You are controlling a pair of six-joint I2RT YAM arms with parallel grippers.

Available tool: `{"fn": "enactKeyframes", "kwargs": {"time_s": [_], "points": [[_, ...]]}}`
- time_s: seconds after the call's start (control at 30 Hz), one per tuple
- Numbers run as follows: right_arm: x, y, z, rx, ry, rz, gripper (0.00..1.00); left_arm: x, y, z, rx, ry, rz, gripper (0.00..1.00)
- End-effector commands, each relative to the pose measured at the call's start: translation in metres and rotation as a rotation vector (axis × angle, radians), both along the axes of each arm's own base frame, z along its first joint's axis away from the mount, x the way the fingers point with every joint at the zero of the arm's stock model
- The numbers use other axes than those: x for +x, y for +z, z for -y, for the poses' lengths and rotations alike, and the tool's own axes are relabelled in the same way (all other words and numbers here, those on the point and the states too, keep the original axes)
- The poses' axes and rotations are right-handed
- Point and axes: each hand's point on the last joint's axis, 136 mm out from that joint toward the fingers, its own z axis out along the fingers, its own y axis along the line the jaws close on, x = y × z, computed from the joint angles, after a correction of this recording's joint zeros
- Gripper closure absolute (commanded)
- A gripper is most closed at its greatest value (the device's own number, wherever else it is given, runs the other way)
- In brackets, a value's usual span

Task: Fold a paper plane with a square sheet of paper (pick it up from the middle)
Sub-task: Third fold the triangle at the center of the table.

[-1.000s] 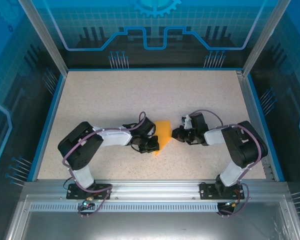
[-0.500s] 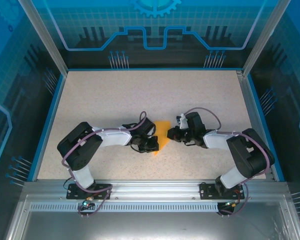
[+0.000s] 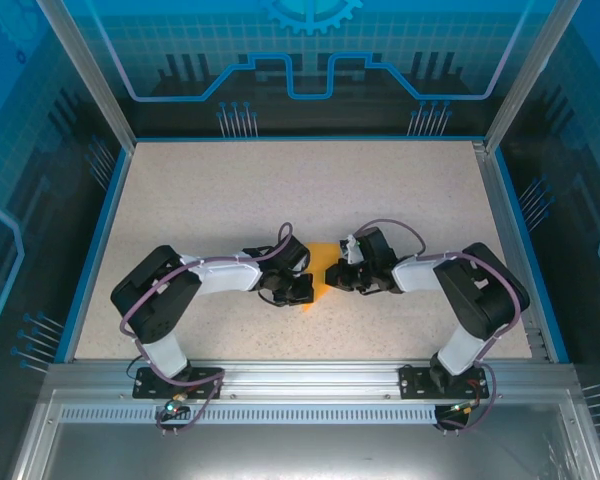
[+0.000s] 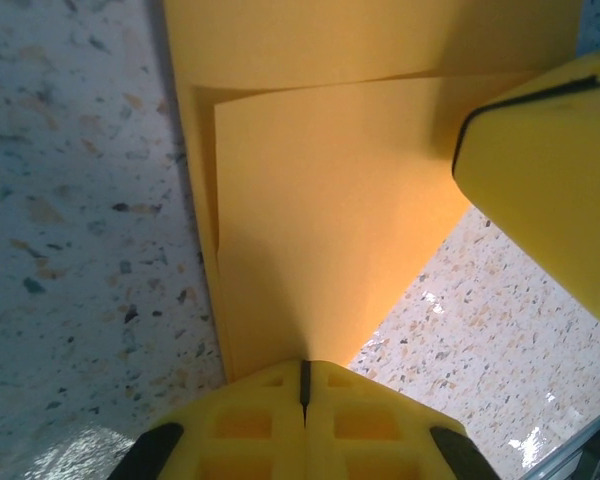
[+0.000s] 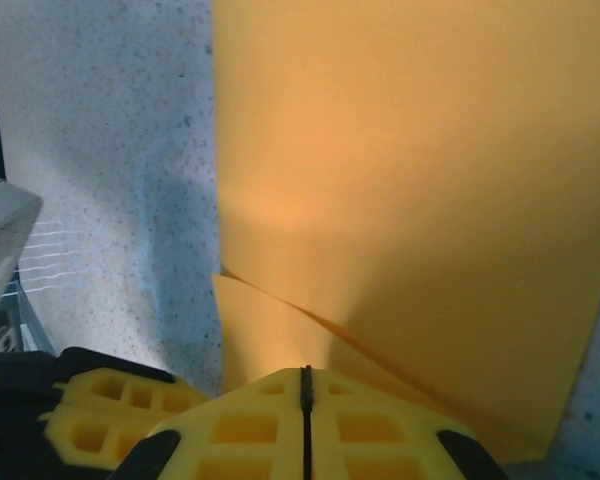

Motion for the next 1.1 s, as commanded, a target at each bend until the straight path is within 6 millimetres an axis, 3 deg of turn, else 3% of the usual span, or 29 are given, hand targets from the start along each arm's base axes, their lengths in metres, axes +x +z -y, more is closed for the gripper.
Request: {"fn": "enactKeyframes", "kwargs": {"time_s": [0.0,0.13,0.27,0.47,0.6,0.77,1.07], "points": [[-0.003,-0.014,0.004,-0.069,0.016,-0.024,0.93,-0.012,-0.008,-0.022,0.096,-0.003,-0.028,0.94],[-0.007,-0.028,0.013,-0.117,-0.014,-0.063,0.94,-0.003,0.010,-0.017,0.059,-0.003,0.002,0.92],[-0.008,-0.030,0.014,-0.109,-0.029,-0.071,0.94,0.012,0.036,-0.008,-0.019,0.011,0.027,0.92],[-0.008,-0.030,0.013,-0.108,-0.033,-0.077,0.94,0.019,0.061,0.029,-0.254,0.034,-0.023,0.90],[-0.008,-0.030,0.013,-0.111,-0.031,-0.077,0.94,0.020,0.048,0.041,-0.313,0.063,-0.083,0.90],[-0.009,-0.032,0.015,-0.119,-0.028,-0.079,0.94,0.016,0.016,0.039,-0.294,0.097,-0.140,0.90],[-0.010,-0.033,0.023,-0.136,-0.037,-0.082,0.94,-0.007,-0.015,0.013,-0.192,0.109,-0.193,0.90]]}}
